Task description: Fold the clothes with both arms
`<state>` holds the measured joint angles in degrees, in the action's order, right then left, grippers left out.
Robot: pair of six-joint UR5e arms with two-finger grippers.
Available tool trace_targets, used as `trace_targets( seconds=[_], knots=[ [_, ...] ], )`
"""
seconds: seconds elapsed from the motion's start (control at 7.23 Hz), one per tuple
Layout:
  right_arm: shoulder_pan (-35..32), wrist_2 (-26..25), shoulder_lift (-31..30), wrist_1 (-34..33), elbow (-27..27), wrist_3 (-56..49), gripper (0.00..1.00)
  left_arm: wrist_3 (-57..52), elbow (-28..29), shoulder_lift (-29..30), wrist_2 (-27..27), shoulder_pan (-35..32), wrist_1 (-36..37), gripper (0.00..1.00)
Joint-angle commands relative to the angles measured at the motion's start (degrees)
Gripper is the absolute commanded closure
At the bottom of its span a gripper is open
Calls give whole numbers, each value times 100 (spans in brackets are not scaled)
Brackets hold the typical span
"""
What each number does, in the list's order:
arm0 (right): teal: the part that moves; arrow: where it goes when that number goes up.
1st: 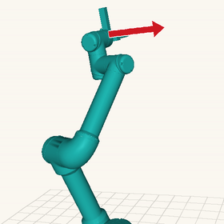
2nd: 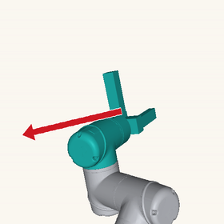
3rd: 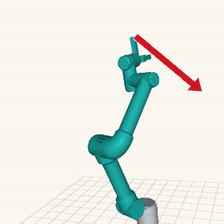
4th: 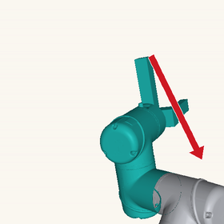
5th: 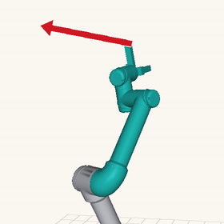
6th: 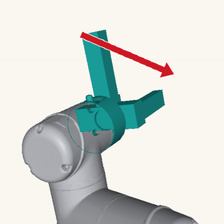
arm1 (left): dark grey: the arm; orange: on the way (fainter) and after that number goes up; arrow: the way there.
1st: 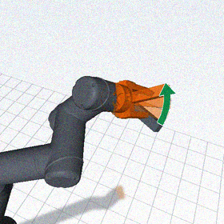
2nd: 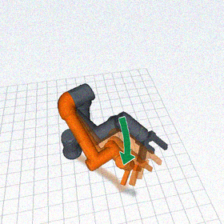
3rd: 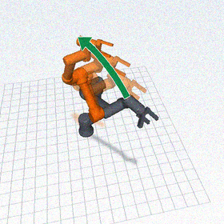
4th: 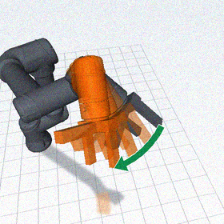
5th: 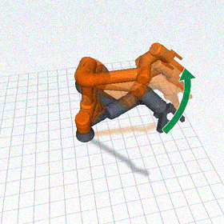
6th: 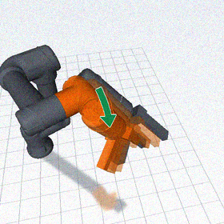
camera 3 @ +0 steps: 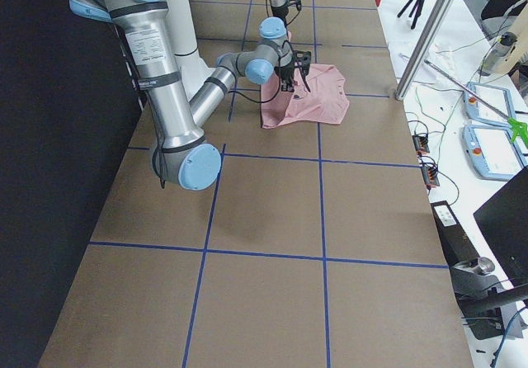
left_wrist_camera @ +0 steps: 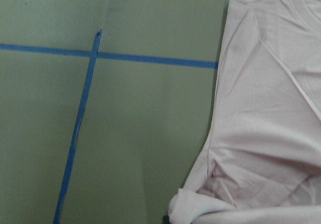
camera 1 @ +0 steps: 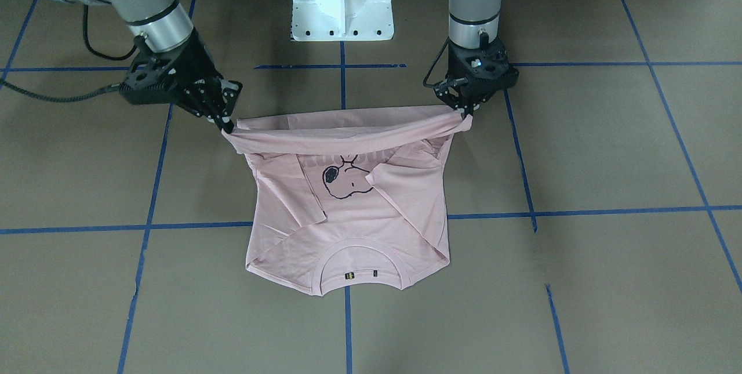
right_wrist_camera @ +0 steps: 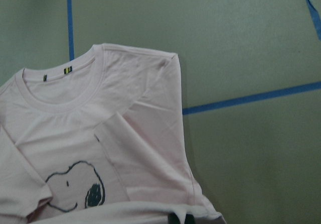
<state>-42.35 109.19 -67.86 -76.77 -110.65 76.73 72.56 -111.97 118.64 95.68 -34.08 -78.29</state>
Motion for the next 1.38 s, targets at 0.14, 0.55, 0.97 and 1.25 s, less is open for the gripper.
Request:
trace_targets(
  seconds=[0.14, 0.55, 0.97, 1.25],
  knots=[
    [-423, 181, 728, 426, 1226, -9, 100, -49, 1279, 518, -6, -449, -974, 100],
    [-633, 155, 1371, 1598, 2964, -17, 100, -302, 2492, 616, -23, -748, -2177, 100],
    [-871, 155, 1680, 2008, 3761, -18, 100, -313, 3049, 669, -32, -749, -2709, 100],
    [-854, 146, 1794, 2008, 3805, -26, 100, -313, 3111, 704, -32, -749, -2717, 100]
  ],
)
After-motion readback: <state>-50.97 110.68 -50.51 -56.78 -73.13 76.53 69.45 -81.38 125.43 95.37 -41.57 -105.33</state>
